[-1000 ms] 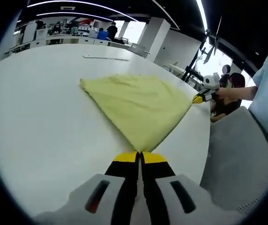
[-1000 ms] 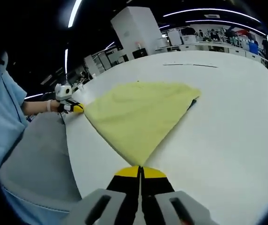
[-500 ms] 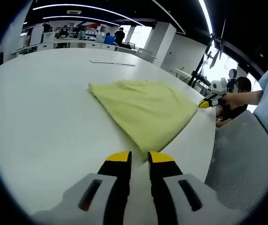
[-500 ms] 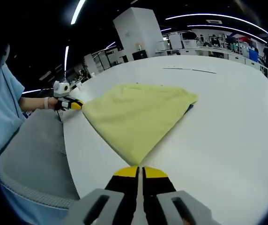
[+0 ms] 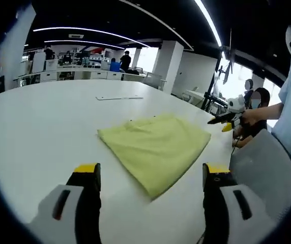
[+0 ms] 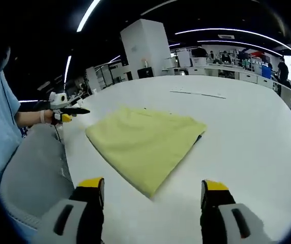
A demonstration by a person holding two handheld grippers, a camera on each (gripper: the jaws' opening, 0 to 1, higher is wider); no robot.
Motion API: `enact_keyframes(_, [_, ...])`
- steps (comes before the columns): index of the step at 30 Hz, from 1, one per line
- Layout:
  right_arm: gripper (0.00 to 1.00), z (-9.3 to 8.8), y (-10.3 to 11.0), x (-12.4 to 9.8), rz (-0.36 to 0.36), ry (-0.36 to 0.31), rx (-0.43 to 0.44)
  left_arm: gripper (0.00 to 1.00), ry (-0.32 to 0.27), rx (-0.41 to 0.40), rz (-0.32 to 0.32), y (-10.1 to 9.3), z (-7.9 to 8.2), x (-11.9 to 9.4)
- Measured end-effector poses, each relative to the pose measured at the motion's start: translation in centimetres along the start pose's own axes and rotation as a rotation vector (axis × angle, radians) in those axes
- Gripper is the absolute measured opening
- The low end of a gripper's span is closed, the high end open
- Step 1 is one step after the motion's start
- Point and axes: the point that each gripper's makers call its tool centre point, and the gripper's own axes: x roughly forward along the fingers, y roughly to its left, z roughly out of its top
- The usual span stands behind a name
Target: Fold the garment on the visible template until the final outline fits inside the template.
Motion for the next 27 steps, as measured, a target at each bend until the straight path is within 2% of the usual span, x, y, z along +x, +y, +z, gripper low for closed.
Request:
enact_keyframes(2, [0.95,0.1,-0.1,0.2,-0.006,0.002,0.013,0.99,-0.014,-0.034,0.001,-0.1,0.2,0.1])
enact_keyframes(3, [1.00,0.3,-0.2,0.3,-0.008,-0.006,0.018,0.97,-0.004,-0.037,0.013,0.0,0.1,0.0])
enact_keyframes(4, [1.00,0.3,-0.3,0.4,-0.007,-0.006,0.019,0.99,-0.014,-0.039,0.050,0.3,0.3,0.0])
enact_keyframes(5, [1.00,0.7,-0.5,0.6,-0.012,-0.022,0.024,0.99,-0.013,-0.041,0.057,0.3,0.3,-0.1])
enact_keyframes(7, [1.00,1.3,-0.6,0.8,-0.023,-0.030,0.032,0.99,-0.001,-0.058,0.052,-0.2,0.1,-0.1])
enact_keyframes(9, [1.00,2.4,-0.2,0.9,-0.021,-0.064,0.030,0.99,-0.012,-0.066,0.049,-0.5,0.2,0.0])
enact_keyframes(11, [1.00,2.9,0.2,1.2,-0.018,-0.069,0.030,0.99,-0.028,-0.063,0.058,-0.5,0.5,0.2])
enact_keyframes(13, [1.00,3.6,0.4,1.5,-0.021,-0.095,0.018,0.97,-0.040,-0.057,0.080,-0.2,0.6,0.3])
enact_keyframes(15, [1.00,3.9,-0.1,1.6,-0.037,-0.117,0.045,0.97,-0.061,-0.052,0.105,0.1,1.0,0.4])
enact_keyframes(17, [1.00,4.7,-0.3,1.3,-0.051,-0.170,0.056,0.96,-0.111,-0.072,0.105,0.1,1.7,0.4])
enact_keyframes(18, [1.00,4.6,-0.1,1.2,-0.044,-0.168,0.061,0.95,-0.120,-0.070,0.098,0.0,1.7,0.4])
enact_keyframes(22, [0.99,3.6,0.2,0.8,-0.070,-0.144,0.057,0.94,-0.110,-0.050,0.132,0.8,1.4,0.4])
enact_keyframes(25, [0.99,3.7,0.8,0.6,-0.057,-0.159,0.070,0.93,-0.111,-0.049,0.121,0.5,1.2,0.3])
enact_keyframes(27, [0.99,3.5,1.1,0.7,-0.063,-0.156,0.075,0.93,-0.101,-0.014,0.112,-0.1,1.2,0.4])
